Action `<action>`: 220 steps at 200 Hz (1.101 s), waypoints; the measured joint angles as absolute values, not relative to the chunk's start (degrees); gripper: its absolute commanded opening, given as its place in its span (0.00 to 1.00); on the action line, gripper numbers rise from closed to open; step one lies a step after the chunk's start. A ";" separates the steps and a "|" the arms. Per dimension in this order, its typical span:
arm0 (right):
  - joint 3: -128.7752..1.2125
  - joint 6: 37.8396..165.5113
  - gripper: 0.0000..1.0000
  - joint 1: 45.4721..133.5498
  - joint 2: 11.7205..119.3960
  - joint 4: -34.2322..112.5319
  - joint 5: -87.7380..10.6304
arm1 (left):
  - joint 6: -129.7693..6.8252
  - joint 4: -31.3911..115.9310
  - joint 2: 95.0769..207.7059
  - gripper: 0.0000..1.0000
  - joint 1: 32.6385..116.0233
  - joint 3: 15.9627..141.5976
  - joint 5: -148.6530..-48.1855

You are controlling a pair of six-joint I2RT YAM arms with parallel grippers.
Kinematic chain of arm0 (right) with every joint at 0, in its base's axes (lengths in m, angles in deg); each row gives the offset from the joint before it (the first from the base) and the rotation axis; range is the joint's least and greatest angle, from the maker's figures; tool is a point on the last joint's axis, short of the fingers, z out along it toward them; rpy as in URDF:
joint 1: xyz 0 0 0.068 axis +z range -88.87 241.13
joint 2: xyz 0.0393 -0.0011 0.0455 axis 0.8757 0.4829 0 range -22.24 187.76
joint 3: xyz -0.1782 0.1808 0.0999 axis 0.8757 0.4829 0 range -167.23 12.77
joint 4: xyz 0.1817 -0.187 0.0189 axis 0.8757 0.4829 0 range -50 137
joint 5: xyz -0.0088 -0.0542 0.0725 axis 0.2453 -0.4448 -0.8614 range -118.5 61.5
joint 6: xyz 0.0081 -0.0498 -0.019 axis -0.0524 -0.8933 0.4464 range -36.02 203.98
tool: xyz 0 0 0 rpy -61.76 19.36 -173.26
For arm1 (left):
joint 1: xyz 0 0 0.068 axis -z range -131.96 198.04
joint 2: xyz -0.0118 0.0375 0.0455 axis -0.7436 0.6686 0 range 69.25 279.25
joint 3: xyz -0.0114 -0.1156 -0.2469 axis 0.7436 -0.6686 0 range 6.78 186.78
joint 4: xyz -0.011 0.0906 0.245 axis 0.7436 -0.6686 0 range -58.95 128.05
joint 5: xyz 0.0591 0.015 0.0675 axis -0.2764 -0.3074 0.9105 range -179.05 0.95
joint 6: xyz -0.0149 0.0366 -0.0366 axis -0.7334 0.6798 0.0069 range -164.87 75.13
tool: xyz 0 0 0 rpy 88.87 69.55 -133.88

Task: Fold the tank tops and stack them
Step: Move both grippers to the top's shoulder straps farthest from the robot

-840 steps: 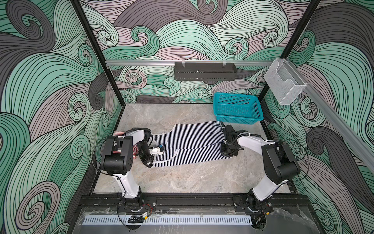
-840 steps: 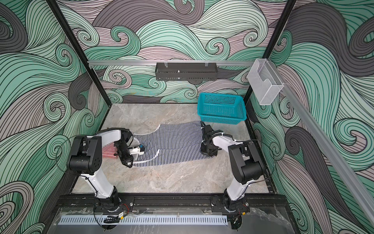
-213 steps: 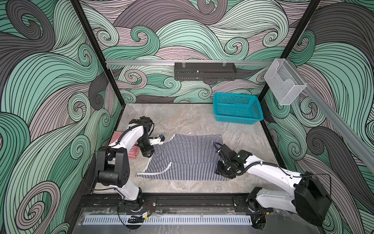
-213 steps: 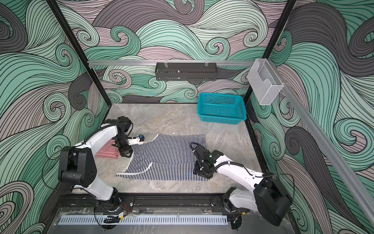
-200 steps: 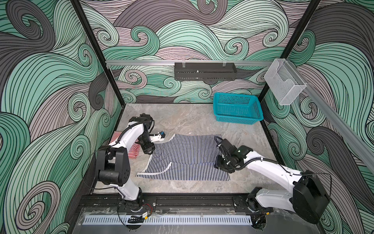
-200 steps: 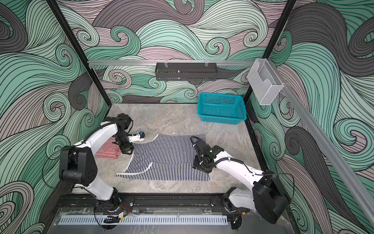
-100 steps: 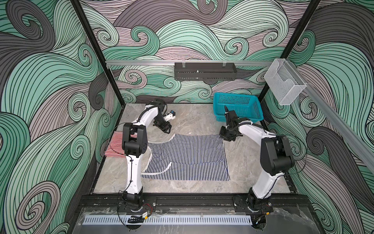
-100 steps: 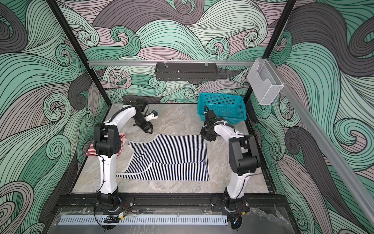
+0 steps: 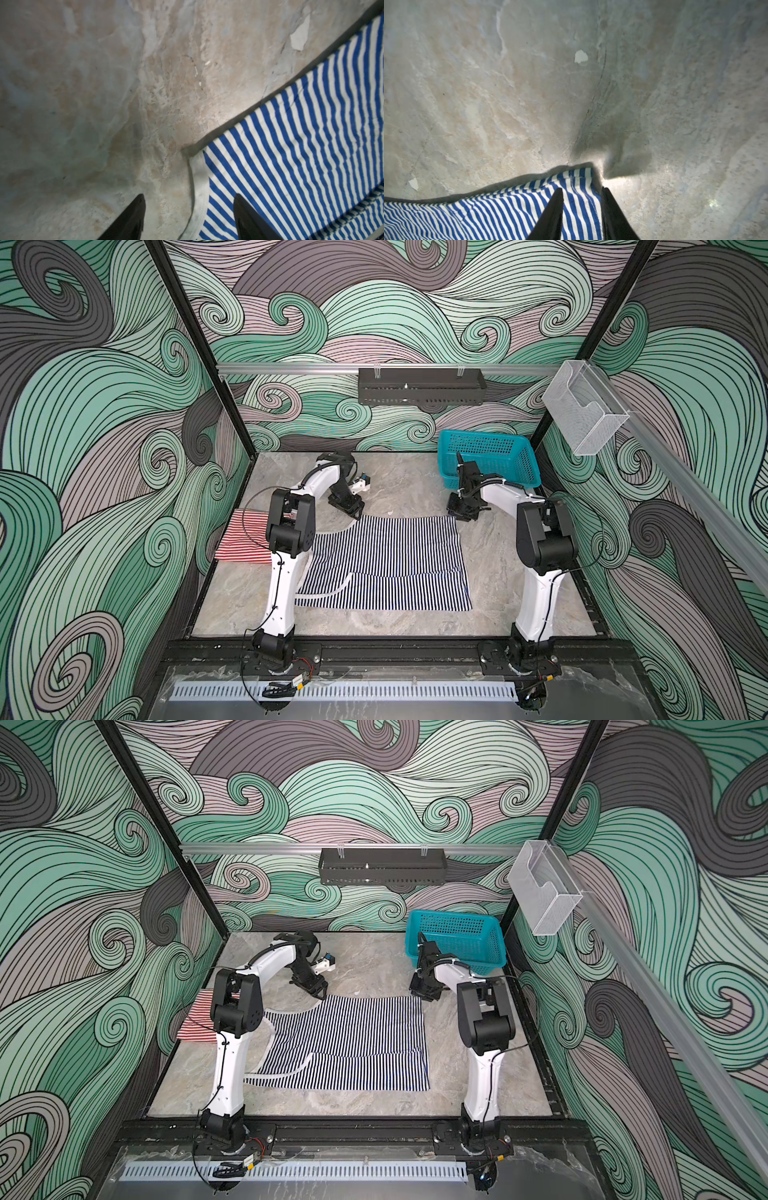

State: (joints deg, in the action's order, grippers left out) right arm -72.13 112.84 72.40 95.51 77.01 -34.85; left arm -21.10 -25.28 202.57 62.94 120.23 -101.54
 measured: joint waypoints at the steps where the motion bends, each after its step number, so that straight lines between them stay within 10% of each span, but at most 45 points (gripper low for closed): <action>1: -72.20 112.82 0.33 72.40 95.56 77.01 -34.83 | -21.12 -25.24 202.57 0.70 62.94 120.23 -101.54; 76: -75.30 111.40 0.29 72.35 98.99 78.37 -34.11 | -22.56 -24.01 202.57 0.70 62.91 120.21 -101.52; 136: -75.24 110.46 0.00 72.35 99.07 78.74 -33.41 | -23.46 -23.38 202.67 0.71 62.91 120.16 -101.52; 220: -74.49 110.08 0.00 73.47 94.37 79.73 -33.41 | -24.11 -23.27 204.93 0.71 63.29 121.52 -101.06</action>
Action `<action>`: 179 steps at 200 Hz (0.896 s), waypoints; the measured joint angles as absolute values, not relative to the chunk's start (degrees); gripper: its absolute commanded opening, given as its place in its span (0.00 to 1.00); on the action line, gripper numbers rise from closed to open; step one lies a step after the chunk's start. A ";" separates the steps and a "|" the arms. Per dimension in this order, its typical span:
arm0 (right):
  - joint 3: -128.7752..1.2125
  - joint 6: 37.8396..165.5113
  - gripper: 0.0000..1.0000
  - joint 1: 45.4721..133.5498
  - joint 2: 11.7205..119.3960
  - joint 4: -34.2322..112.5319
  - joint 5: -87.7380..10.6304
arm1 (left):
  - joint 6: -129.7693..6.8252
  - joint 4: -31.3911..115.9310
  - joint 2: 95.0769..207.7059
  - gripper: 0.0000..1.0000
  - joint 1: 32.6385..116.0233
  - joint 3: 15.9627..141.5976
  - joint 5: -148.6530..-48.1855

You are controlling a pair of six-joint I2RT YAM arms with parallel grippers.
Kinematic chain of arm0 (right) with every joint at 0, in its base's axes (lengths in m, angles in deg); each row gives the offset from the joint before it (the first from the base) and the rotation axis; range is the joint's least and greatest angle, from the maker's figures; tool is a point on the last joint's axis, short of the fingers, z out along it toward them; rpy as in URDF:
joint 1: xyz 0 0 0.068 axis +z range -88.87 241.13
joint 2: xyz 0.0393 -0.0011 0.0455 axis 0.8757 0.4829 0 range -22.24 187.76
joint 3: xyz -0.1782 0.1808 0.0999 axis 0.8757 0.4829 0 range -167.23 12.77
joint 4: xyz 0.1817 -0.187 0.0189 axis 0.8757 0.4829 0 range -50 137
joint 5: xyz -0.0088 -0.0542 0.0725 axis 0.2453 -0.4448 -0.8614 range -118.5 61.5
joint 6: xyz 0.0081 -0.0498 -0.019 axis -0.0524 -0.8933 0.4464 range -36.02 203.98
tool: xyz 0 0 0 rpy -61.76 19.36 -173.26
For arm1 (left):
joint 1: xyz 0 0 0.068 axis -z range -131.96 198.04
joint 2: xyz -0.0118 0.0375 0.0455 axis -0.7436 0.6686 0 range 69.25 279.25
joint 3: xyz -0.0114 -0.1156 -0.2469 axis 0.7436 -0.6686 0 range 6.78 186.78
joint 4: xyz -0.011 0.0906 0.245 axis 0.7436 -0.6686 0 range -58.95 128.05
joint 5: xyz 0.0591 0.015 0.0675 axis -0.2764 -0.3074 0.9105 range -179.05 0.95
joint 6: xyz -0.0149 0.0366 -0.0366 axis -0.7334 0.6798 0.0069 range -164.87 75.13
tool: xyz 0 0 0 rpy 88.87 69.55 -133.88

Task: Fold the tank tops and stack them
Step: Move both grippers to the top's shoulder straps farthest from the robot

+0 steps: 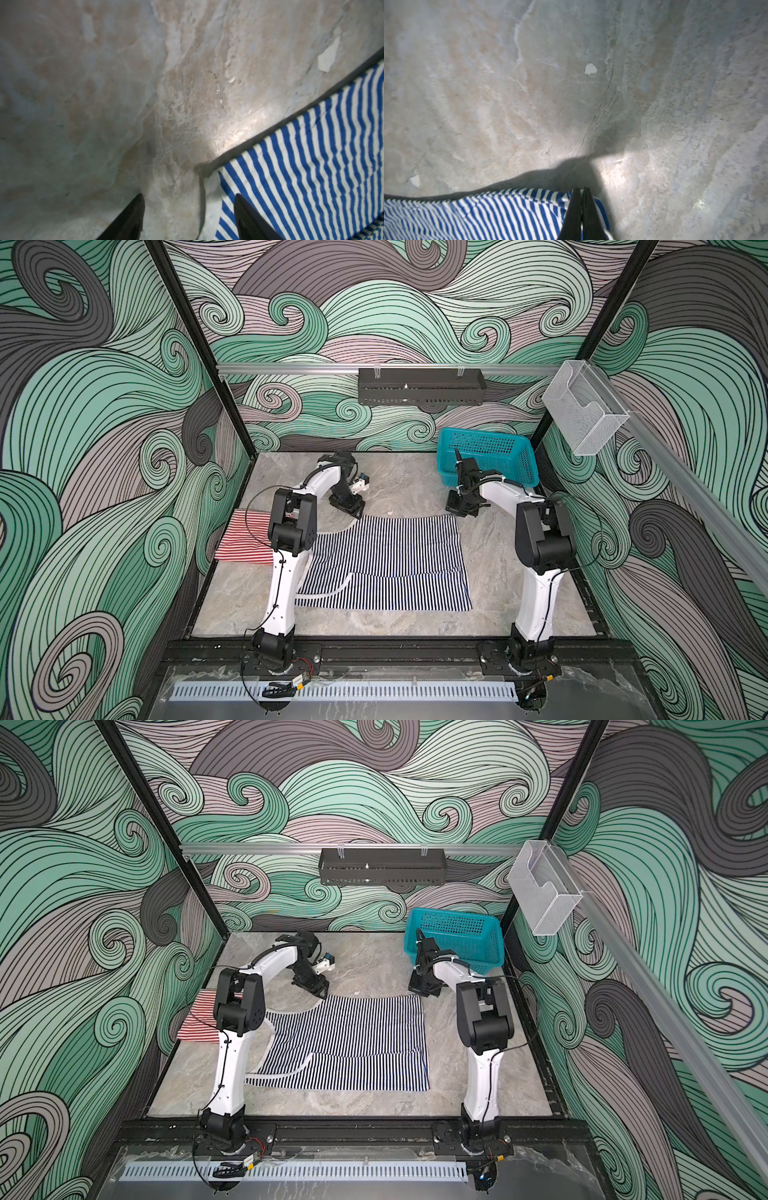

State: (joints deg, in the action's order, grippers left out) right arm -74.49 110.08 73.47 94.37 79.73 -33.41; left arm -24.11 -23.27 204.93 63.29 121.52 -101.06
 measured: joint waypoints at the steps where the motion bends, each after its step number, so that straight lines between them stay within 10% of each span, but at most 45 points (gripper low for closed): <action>1: -74.49 110.08 0.00 73.49 94.27 79.73 -33.41 | -24.11 -23.27 204.95 0.71 63.31 121.54 -101.08; 49: -73.47 109.91 0.00 74.56 89.61 79.70 -33.28 | -24.09 -23.64 206.78 0.55 64.88 124.38 -100.88; 106: -70.36 109.38 0.00 74.67 89.30 79.77 -31.31 | -23.19 -24.32 207.59 0.00 66.32 124.77 -101.76; 179: -65.90 108.23 0.00 72.94 85.63 79.40 -30.26 | -22.60 -20.10 202.28 0.00 66.46 115.55 -101.39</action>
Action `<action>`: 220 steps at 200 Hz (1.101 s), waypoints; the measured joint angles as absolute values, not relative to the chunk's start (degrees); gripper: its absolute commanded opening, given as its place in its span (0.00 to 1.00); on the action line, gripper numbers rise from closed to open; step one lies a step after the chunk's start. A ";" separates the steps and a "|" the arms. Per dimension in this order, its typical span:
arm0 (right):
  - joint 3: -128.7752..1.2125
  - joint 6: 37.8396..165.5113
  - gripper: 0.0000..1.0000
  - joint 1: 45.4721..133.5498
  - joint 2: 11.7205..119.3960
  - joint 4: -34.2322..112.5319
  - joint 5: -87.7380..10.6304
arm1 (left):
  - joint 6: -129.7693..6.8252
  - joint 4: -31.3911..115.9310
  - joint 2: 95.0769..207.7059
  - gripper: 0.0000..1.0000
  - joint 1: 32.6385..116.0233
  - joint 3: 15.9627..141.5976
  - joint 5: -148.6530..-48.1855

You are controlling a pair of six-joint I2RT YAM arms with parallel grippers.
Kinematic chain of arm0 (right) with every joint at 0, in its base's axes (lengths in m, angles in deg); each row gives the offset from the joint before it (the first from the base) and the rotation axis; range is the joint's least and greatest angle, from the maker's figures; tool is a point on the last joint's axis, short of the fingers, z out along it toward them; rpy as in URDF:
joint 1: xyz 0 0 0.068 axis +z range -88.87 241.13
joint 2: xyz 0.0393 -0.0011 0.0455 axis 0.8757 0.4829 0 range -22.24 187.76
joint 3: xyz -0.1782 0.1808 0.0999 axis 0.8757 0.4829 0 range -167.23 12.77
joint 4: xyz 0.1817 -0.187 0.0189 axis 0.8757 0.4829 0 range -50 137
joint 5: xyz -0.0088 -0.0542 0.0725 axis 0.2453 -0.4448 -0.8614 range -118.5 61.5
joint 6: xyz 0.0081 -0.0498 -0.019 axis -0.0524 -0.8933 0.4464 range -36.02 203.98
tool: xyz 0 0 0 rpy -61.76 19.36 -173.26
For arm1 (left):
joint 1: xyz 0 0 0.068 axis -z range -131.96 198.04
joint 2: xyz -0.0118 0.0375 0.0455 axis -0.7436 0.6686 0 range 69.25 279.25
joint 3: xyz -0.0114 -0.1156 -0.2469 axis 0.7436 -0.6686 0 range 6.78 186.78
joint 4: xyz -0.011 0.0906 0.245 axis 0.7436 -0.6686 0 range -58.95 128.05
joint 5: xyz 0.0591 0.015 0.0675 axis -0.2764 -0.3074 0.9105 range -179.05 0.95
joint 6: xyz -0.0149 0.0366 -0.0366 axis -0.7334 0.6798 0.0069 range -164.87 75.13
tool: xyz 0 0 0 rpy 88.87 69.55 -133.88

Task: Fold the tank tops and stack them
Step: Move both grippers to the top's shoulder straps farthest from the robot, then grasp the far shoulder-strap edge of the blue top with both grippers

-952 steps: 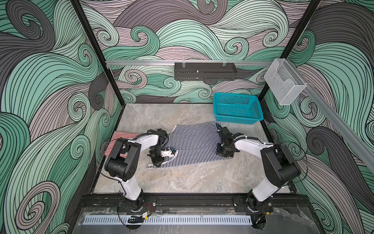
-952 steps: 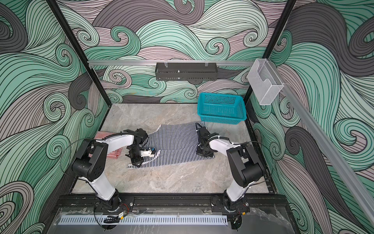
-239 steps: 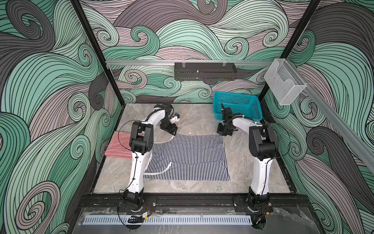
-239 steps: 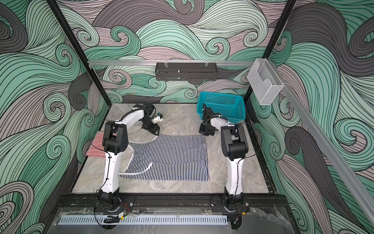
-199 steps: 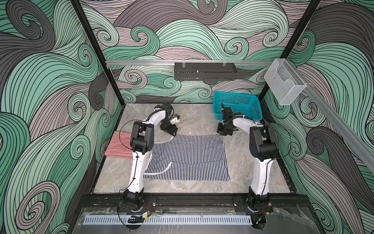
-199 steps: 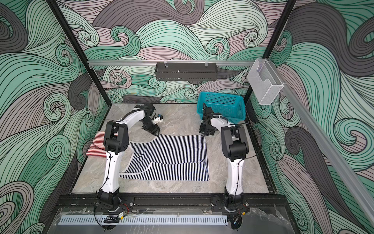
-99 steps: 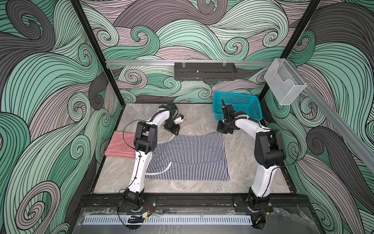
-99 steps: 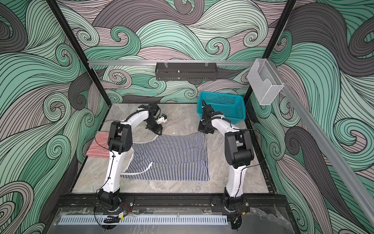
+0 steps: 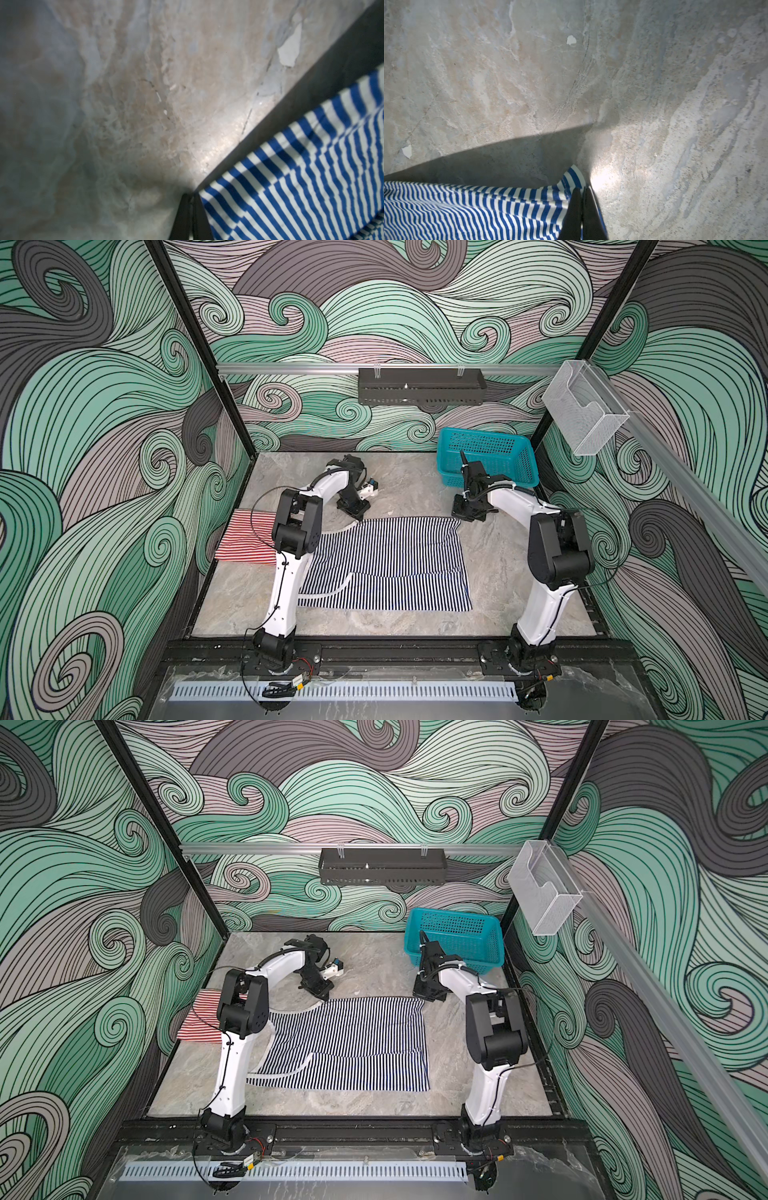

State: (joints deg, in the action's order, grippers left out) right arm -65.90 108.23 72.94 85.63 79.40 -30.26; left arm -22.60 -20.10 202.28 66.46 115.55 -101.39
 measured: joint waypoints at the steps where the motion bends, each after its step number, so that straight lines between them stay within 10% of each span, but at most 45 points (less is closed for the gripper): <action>1: -65.86 108.20 0.00 72.92 85.57 79.38 -30.28 | -22.60 -19.99 202.13 0.00 66.46 115.33 -101.36; 220: -41.66 108.77 0.00 72.24 65.98 71.75 -39.11 | -25.62 -10.09 172.47 0.00 69.65 83.03 -102.61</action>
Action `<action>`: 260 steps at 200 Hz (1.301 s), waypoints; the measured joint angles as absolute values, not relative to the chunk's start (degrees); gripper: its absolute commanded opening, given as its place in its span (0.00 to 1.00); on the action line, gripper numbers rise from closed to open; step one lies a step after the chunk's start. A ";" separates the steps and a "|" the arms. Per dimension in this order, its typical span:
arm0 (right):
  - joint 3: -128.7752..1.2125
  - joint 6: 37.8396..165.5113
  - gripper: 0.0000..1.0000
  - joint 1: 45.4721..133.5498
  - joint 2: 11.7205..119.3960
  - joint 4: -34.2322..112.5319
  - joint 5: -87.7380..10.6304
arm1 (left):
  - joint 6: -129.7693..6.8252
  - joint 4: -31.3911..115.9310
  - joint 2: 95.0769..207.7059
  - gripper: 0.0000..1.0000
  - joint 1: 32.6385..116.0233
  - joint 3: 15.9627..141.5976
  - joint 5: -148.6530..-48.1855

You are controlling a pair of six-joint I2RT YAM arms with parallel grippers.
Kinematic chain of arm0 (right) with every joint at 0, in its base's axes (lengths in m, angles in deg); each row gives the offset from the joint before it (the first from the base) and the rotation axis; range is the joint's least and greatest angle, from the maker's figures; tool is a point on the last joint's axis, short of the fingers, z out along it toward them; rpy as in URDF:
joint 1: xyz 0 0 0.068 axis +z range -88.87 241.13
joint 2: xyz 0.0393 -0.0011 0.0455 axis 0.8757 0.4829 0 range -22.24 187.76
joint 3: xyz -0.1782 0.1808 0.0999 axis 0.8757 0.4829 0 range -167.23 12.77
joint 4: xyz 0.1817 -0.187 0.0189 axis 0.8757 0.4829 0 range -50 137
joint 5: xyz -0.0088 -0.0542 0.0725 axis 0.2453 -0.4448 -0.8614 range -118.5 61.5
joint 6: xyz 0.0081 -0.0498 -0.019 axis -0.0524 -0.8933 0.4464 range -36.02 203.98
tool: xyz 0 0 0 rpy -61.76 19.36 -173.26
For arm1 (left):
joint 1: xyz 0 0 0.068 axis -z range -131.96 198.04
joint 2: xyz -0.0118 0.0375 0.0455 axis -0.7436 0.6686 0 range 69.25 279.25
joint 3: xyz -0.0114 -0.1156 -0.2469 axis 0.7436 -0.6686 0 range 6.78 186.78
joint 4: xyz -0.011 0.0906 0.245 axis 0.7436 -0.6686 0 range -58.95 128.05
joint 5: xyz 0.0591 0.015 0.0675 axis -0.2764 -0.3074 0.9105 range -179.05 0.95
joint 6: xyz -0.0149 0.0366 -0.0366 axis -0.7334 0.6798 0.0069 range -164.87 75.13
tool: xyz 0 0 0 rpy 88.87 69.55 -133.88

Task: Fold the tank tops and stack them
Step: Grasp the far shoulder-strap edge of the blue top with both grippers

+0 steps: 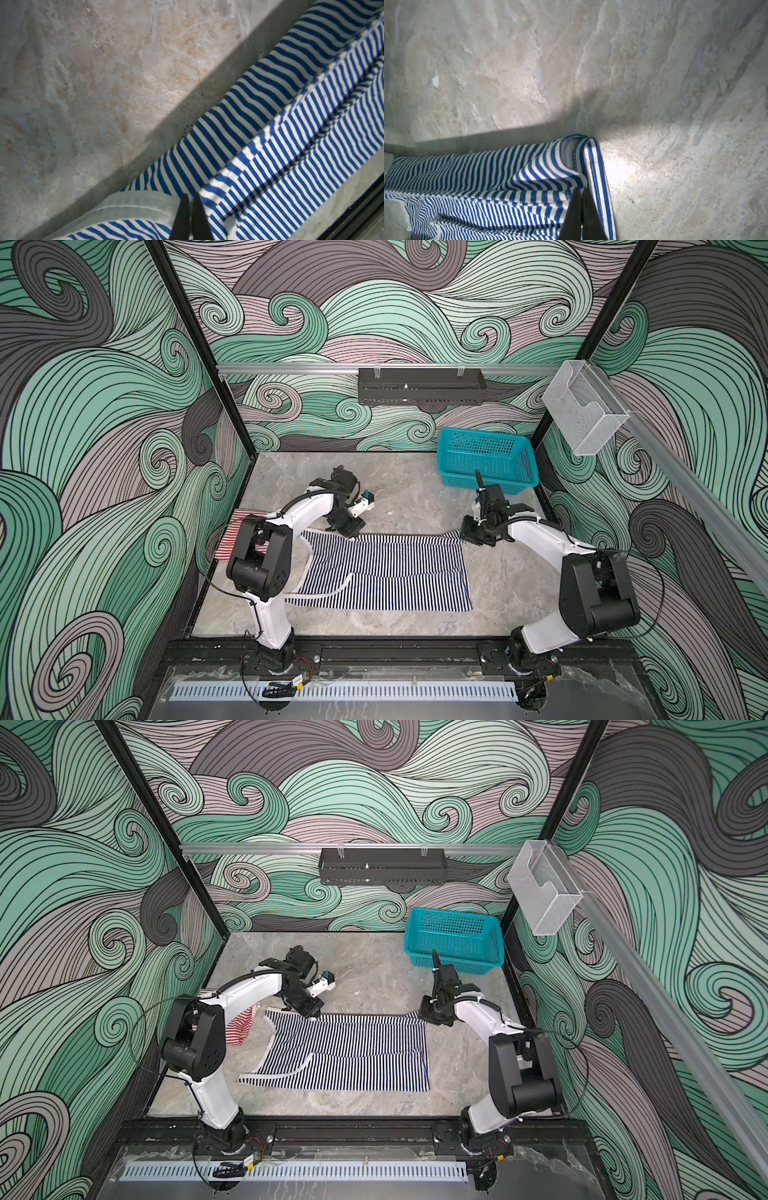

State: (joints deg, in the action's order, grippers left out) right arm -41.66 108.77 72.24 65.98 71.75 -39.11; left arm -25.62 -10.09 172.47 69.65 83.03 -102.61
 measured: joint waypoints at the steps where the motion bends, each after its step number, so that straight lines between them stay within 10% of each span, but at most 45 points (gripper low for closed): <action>1: -41.40 108.84 0.00 72.24 65.90 71.73 -39.11 | -25.62 -10.07 172.38 0.00 69.67 82.92 -102.61; 129: -32.33 110.70 0.00 72.72 60.52 69.93 -41.08 | -25.05 -8.54 170.85 0.04 75.09 74.53 -97.52; 185: -31.35 111.22 0.26 73.14 60.52 70.06 -40.91 | -23.09 -9.46 170.70 0.19 76.84 72.58 -97.85; 260: -33.86 114.26 0.27 76.64 58.68 71.00 -40.38 | -17.86 -15.03 163.27 0.33 78.56 69.87 -97.91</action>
